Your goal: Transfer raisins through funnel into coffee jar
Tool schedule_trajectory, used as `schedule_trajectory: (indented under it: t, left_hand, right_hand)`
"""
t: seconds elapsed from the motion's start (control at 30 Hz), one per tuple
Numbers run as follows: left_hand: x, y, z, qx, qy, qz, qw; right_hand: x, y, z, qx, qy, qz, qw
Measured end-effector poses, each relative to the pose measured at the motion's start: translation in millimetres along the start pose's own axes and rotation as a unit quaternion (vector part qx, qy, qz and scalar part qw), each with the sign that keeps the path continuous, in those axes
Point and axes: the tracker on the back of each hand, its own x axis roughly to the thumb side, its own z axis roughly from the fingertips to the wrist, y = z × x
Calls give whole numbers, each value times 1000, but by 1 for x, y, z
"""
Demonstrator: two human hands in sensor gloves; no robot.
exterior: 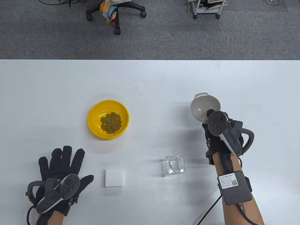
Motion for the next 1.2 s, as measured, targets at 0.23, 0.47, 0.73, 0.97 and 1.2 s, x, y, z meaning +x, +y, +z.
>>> schedule_trajectory:
  t: [0.23, 0.47, 0.73, 0.97, 1.2]
  left_hand:
    - [0, 1, 2, 8, -2, 1, 1000]
    - [4, 0, 4, 7, -5, -9, 1000]
    - [4, 0, 5, 4, -3, -10, 1000]
    - [5, 1, 6, 4, -5, -10, 1000]
    - [11, 2, 8, 7, -11, -10, 1000]
  right_hand:
    - [3, -42, 57, -44, -86, -114, 989]
    - [11, -75, 105, -54, -157, -179, 970]
    - [13, -89, 135, -46, -199, -208, 957]
    - [9, -87, 144, -28, -207, -231, 950]
    - [0, -86, 149, -16, -204, -241, 949]
